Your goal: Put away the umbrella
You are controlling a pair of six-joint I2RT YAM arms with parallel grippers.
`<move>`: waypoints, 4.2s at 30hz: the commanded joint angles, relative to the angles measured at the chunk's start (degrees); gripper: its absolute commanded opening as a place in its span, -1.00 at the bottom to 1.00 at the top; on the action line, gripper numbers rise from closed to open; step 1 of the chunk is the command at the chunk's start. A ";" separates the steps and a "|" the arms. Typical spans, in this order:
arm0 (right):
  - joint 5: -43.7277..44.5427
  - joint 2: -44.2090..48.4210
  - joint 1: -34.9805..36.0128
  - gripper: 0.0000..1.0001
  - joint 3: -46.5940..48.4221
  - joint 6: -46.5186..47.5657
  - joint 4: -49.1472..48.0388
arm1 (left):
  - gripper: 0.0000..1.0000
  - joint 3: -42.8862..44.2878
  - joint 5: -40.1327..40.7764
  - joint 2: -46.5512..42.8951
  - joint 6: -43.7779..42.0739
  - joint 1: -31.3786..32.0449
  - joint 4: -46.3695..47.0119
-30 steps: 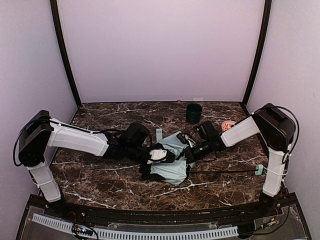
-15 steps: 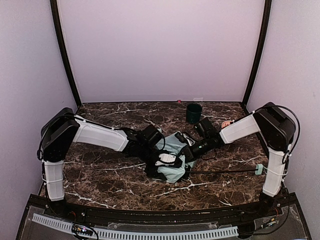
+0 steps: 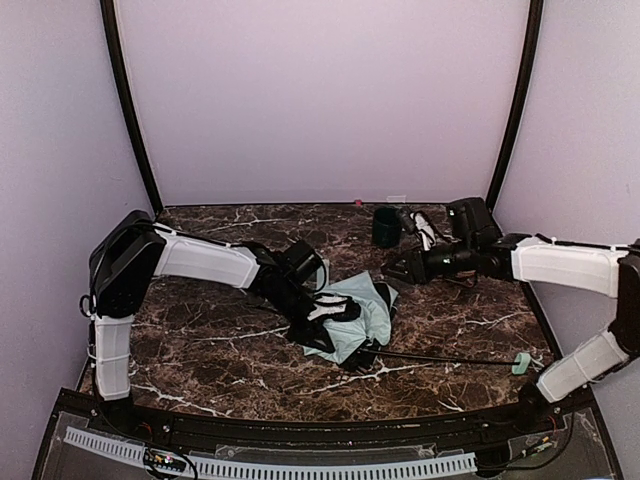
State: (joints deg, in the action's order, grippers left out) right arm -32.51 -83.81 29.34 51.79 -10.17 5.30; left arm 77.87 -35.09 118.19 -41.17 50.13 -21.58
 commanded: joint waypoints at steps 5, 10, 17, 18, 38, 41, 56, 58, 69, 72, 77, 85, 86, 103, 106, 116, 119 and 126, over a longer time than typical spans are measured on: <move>17.29 19.62 16.34 -0.22 -19.75 25.58 -19.11 | -0.63 3.37 -11.37 6.09 5.74 -4.24 -19.05; 25.18 15.88 28.49 0.11 -22.34 35.38 -25.47 | -0.65 6.35 -11.38 8.16 7.37 -4.34 -22.22; 38.50 0.60 37.64 0.99 -14.52 44.61 -21.10 | -0.68 8.28 -10.73 10.15 8.90 -4.47 -24.16; 39.37 -0.53 37.83 0.99 -14.24 45.40 -21.11 | -0.69 8.36 -10.95 10.25 8.87 -4.51 -24.31; 45.15 -16.35 36.22 0.08 -9.35 45.74 -15.53 | -0.64 10.60 -19.35 11.51 5.15 -6.36 -28.79; 44.11 -16.51 35.89 -0.31 -9.42 45.39 -13.83 | -0.27 10.36 -20.90 10.78 5.34 -7.20 -28.19; 30.23 -14.33 34.09 -0.99 -6.23 41.53 -1.86 | 0.98 -27.16 -17.44 -24.97 24.38 -16.29 34.86; 25.20 -13.30 32.91 -1.00 -5.39 39.28 -0.55 | 0.97 -34.25 -17.39 -31.41 22.49 -15.93 42.85; -3.04 -14.18 19.96 -1.00 -1.80 24.13 3.35 | 0.91 -40.78 10.24 -38.67 -6.11 2.11 38.24; -10.92 -16.11 17.51 -1.00 -0.43 21.24 4.04 | 0.97 -38.67 13.53 -35.58 -9.29 4.83 35.67; -19.60 -21.63 16.37 -1.00 3.38 22.14 8.87 | 0.98 -35.63 18.10 -28.49 -12.48 8.02 36.57; -22.47 -27.35 13.39 -1.00 5.62 21.95 8.20 | 0.85 -28.78 22.69 -16.43 -12.72 8.49 30.86; -22.74 -27.94 13.30 -1.00 6.56 22.50 8.72 | 0.83 -26.99 22.93 -14.92 -12.14 8.49 28.17; -12.41 -13.51 6.85 -0.07 4.73 18.68 8.04 | -0.40 -12.68 11.34 -6.09 -1.96 5.81 0.25; -5.80 -8.37 6.28 -0.04 3.11 19.22 9.31 | -0.47 -11.56 9.26 -5.43 0.03 4.40 -3.24; 19.13 13.25 18.65 0.03 -13.07 29.19 -6.17 | -0.59 -1.32 -5.88 3.36 8.70 -2.86 -17.79; 26.15 15.38 26.58 0.18 -19.00 37.93 -15.74 | -0.64 0.68 -9.90 5.50 9.47 -4.25 -19.88; 37.60 5.06 36.65 0.58 -17.63 52.27 -23.08 | -0.74 4.35 -11.49 8.70 8.83 -4.78 -24.75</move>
State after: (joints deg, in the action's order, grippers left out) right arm -5.80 -73.34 62.94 31.64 30.94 -9.98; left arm 82.65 -47.99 122.93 -35.18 45.34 -33.65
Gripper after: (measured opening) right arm 0.729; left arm 0.396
